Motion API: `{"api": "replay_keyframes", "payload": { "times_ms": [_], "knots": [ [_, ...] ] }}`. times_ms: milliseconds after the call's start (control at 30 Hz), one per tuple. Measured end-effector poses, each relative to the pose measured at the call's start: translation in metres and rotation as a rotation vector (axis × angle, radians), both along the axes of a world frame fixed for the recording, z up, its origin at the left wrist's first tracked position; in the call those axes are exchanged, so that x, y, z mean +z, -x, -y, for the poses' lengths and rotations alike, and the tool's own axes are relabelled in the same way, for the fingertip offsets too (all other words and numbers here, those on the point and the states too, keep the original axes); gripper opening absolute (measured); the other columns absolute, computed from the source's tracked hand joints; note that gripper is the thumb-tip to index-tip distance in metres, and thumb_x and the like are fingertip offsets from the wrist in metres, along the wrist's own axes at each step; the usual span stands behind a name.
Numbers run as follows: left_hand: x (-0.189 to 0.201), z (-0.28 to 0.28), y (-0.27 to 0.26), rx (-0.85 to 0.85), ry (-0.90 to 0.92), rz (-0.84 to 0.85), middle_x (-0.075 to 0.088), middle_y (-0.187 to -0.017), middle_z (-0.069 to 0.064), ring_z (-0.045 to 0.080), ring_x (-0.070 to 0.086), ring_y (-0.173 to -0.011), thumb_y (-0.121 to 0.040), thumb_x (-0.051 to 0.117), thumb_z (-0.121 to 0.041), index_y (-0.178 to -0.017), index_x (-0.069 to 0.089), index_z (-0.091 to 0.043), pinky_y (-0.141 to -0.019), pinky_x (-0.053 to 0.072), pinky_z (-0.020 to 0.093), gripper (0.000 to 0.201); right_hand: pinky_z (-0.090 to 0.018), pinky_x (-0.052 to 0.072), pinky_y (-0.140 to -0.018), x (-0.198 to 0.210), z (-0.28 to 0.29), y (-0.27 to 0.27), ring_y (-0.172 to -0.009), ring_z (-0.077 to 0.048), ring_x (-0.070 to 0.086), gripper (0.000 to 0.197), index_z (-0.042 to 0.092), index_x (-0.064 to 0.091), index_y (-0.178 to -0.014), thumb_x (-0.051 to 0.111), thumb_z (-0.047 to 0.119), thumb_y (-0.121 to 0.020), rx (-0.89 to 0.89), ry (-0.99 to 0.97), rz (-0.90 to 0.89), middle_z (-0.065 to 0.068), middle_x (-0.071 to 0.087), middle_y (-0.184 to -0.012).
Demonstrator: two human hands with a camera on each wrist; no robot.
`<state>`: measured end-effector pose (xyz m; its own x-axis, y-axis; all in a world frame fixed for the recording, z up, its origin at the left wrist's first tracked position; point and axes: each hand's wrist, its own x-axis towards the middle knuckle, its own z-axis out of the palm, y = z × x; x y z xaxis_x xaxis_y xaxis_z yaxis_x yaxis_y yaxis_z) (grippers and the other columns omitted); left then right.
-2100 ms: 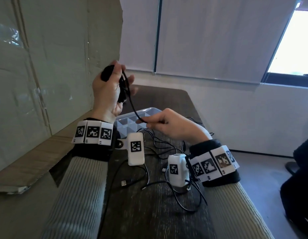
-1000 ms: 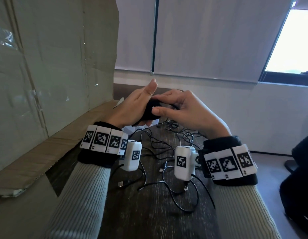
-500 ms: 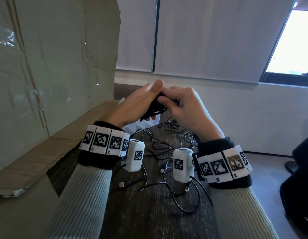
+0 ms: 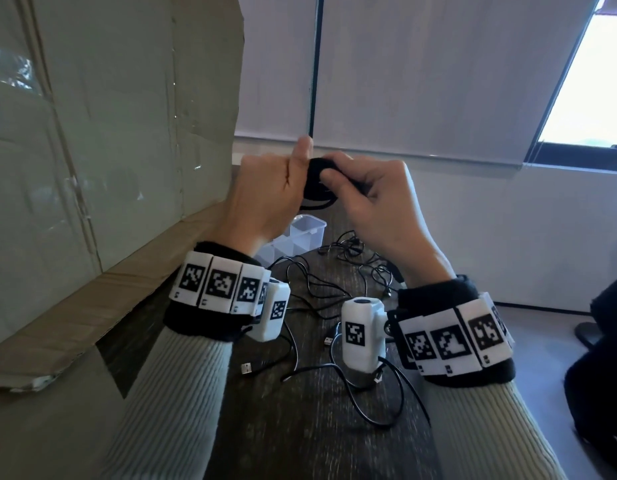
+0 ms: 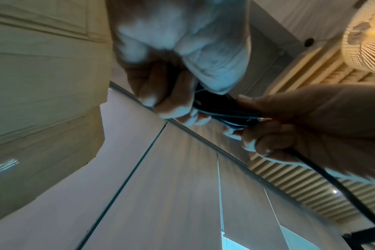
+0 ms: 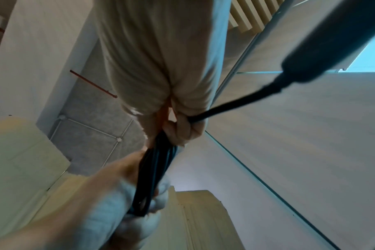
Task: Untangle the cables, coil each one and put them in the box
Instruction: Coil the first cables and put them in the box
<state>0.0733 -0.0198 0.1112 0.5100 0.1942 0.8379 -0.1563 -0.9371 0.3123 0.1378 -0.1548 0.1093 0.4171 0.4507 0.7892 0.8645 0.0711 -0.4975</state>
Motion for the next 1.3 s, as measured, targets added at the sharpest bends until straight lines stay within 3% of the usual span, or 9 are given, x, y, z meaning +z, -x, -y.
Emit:
{"api": "replay_keyframes", "payload": {
  "times_ms": [100, 267, 400, 533, 667, 800, 933, 1167, 1300],
  "knots": [
    [-0.004, -0.006, -0.003, -0.023, 0.004, 0.042, 0.037, -0.04, -0.01, 0.01, 0.042, -0.04, -0.102, 0.027, -0.034, -0.044, 0.037, -0.024, -0.049, 0.031, 0.025, 0.059, -0.038, 0.055, -0.081, 0.004, 0.009, 0.003, -0.079, -0.016, 0.067, 0.02, 0.011, 0.074, -0.105, 0.058, 0.016, -0.094, 0.08, 0.072, -0.042, -0.006, 0.072, -0.083],
    [-0.007, -0.008, -0.007, -0.158, 0.064, 0.06, 0.038, -0.039, -0.004, 0.016, 0.041, -0.04, -0.099, 0.031, -0.031, -0.048, 0.05, -0.004, -0.045, 0.029, 0.019, 0.061, -0.005, 0.041, -0.067, 0.008, 0.026, -0.003, -0.064, 0.01, 0.058, 0.027, 0.014, 0.068, -0.112, 0.054, -0.001, -0.095, 0.161, 0.111, -0.103, 0.026, 0.065, -0.067],
    [-0.005, -0.002, -0.005, -0.312, 0.206, 0.021, 0.037, -0.039, -0.004, 0.012, 0.035, -0.039, -0.098, 0.031, -0.034, -0.046, 0.04, -0.008, -0.047, 0.032, 0.03, 0.058, -0.012, 0.048, -0.076, 0.01, 0.031, -0.008, -0.074, 0.004, 0.065, 0.024, 0.014, 0.071, -0.103, 0.06, -0.003, -0.09, 0.138, 0.01, -0.119, 0.017, 0.072, -0.076],
    [-0.005, 0.0, -0.008, -0.436, 0.406, -0.014, 0.037, -0.043, 0.005, 0.013, 0.034, -0.035, -0.101, 0.033, -0.033, -0.049, 0.041, -0.007, -0.043, 0.03, 0.023, 0.059, -0.032, 0.056, -0.078, 0.0, 0.014, -0.017, -0.073, -0.01, 0.066, 0.022, 0.026, 0.074, -0.096, 0.063, 0.01, -0.087, -0.015, -0.091, -0.059, 0.008, 0.073, -0.078],
    [-0.001, 0.001, -0.009, -0.447, 0.579, 0.035, 0.034, -0.051, 0.009, 0.016, 0.03, -0.041, -0.1, 0.035, -0.032, -0.06, 0.048, 0.003, -0.044, 0.028, 0.024, 0.055, -0.004, 0.039, -0.06, -0.016, -0.006, -0.017, -0.055, 0.006, 0.053, 0.018, 0.015, 0.077, -0.099, 0.062, 0.011, -0.09, -0.138, 0.052, -0.024, 0.024, 0.059, -0.058],
    [0.001, -0.013, -0.008, -0.085, 0.487, 0.146, 0.035, -0.046, 0.003, 0.015, 0.034, -0.045, -0.101, 0.037, -0.027, -0.048, 0.035, -0.013, -0.052, 0.028, 0.031, 0.055, -0.018, 0.043, -0.062, -0.016, -0.013, 0.004, -0.062, -0.005, 0.055, 0.018, 0.022, 0.075, -0.101, 0.058, 0.025, -0.095, -0.165, 0.319, 0.054, 0.012, 0.066, -0.07],
    [-0.003, -0.019, -0.006, 0.106, 0.338, 0.189, 0.03, -0.041, 0.0, 0.013, 0.029, -0.038, -0.1, 0.038, -0.02, -0.043, 0.029, -0.015, -0.045, 0.025, 0.022, 0.059, -0.029, 0.032, -0.058, -0.004, -0.011, 0.027, -0.051, -0.01, 0.036, 0.043, 0.028, 0.047, -0.053, 0.056, 0.025, -0.095, -0.178, 0.555, 0.195, 0.007, 0.039, -0.049],
    [-0.005, -0.017, -0.005, 0.064, 0.119, 0.234, 0.022, -0.032, -0.01, 0.014, 0.029, -0.03, -0.091, 0.05, -0.019, -0.037, 0.028, -0.021, -0.041, 0.018, 0.014, 0.058, -0.032, 0.045, -0.061, 0.01, 0.003, 0.042, -0.066, -0.022, 0.052, 0.026, 0.02, 0.064, -0.077, 0.051, 0.032, -0.095, -0.294, 0.526, 0.477, 0.007, 0.053, -0.067],
    [-0.009, -0.013, -0.01, -0.1, 0.038, 0.124, 0.039, -0.034, 0.003, 0.016, 0.035, -0.032, -0.094, 0.049, -0.026, -0.042, 0.05, -0.004, -0.039, 0.024, 0.017, 0.057, -0.027, 0.041, -0.054, 0.019, 0.022, 0.034, -0.063, -0.019, 0.055, 0.026, 0.026, 0.073, -0.087, 0.052, 0.04, -0.092, -0.364, 0.369, 0.541, 0.008, 0.056, -0.067]
  ]
}}
